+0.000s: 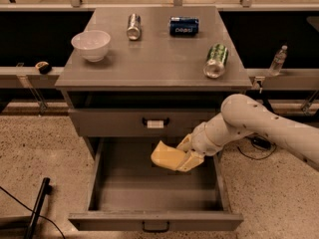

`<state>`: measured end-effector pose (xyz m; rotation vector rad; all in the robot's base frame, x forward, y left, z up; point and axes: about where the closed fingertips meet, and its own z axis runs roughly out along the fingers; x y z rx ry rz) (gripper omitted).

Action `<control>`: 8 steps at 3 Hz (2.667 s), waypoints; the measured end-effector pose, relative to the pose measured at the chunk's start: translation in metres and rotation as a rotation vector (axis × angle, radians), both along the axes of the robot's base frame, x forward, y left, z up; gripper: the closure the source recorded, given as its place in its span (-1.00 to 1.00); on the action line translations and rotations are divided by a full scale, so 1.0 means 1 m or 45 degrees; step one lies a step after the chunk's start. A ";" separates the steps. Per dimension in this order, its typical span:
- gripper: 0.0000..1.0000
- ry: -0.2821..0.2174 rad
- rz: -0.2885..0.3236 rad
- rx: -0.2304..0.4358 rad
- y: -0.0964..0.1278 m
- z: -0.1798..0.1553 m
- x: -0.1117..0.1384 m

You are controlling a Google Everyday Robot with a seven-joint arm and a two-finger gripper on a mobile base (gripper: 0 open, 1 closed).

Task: Place sponge into middle drawer

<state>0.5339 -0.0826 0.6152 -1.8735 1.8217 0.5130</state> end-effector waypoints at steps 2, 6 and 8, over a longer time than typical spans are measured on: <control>1.00 -0.003 -0.004 0.090 0.004 -0.134 0.004; -0.43 0.084 -0.095 0.163 0.031 -0.210 0.011; -1.00 0.084 -0.095 0.163 0.031 -0.210 0.011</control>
Offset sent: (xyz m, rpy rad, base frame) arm 0.0073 0.0056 -0.1966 0.0996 -0.0247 -0.0240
